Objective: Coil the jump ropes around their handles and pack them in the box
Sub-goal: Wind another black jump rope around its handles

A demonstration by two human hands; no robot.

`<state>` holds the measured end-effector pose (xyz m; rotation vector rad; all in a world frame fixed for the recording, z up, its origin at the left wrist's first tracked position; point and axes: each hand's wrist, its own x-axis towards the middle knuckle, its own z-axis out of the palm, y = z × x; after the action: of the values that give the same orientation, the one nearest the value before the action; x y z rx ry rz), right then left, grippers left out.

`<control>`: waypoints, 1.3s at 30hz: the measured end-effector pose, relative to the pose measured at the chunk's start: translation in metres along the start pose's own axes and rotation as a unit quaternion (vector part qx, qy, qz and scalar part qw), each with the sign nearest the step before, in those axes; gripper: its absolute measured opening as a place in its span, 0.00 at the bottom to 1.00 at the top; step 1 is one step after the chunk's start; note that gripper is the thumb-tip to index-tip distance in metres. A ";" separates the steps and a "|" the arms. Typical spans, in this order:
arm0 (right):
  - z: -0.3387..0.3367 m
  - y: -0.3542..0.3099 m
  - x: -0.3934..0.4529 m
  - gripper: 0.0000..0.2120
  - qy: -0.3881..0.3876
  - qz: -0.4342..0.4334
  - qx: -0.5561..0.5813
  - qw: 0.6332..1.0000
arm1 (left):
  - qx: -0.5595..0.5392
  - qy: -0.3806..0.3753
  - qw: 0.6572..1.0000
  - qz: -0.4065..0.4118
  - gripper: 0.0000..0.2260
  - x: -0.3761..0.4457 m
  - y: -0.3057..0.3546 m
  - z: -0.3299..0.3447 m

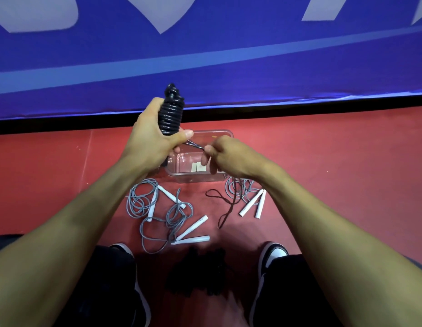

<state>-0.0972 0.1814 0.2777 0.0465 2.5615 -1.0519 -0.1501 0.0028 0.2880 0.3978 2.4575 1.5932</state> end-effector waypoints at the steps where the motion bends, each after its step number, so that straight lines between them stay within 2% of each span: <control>1: -0.001 0.001 0.001 0.18 0.016 0.000 0.006 1.000 | -0.021 -0.010 1.000 -0.013 0.13 0.000 0.000 0.001; 4: -0.002 0.002 0.003 0.15 0.047 -0.015 0.028 0.998 | -0.113 -0.027 0.990 -0.079 0.04 0.001 0.002 0.005; 7: -0.002 0.002 0.003 0.12 0.041 -0.030 0.081 0.995 | -0.187 -0.051 0.974 -0.120 0.06 0.003 0.003 0.003; 10: -0.001 0.003 0.004 0.12 0.052 -0.016 0.148 0.987 | -0.116 -0.109 0.985 -0.069 0.04 0.001 0.001 -0.001; 12: -0.001 0.004 0.006 0.11 0.069 -0.006 0.153 0.986 | -0.078 -0.121 0.989 -0.041 0.03 0.001 -0.001 -0.003; 14: -0.002 0.002 0.006 0.11 0.067 -0.010 0.150 0.986 | -0.088 -0.103 0.990 -0.043 0.04 0.000 0.001 -0.004; 19: -0.001 -0.009 -0.001 0.10 0.014 -0.056 0.251 0.966 | -0.122 -0.065 0.989 -0.051 0.13 -0.005 0.011 0.001; 22: -0.001 -0.009 0.001 0.12 0.020 -0.075 0.231 0.970 | -0.102 -0.084 0.990 -0.048 0.22 -0.007 0.011 0.001; 24: 0.000 -0.007 0.001 0.13 0.018 -0.081 0.208 0.975 | -0.092 -0.092 0.990 -0.049 0.24 -0.008 0.010 0.002; 27: 0.003 -0.005 0.000 0.12 0.008 -0.082 0.184 0.979 | -0.098 -0.094 0.989 -0.064 0.22 -0.008 0.012 0.003; 33: -0.001 0.004 0.004 0.16 -0.011 -0.019 0.198 0.980 | -0.105 -0.086 0.987 -0.082 0.13 -0.003 0.008 -0.001; 37: 0.001 0.010 0.008 0.14 0.001 -0.003 0.127 0.992 | -0.224 -0.145 0.954 -0.136 0.13 -0.003 0.012 -0.003; 39: -0.001 0.013 0.010 0.16 0.020 0.012 0.097 0.995 | -0.240 -0.148 0.950 -0.137 0.12 -0.002 0.011 -0.003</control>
<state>-0.1043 0.1909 0.2664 0.1485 2.4774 -1.3005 -0.1478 0.0039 0.2998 0.1855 1.7432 1.7795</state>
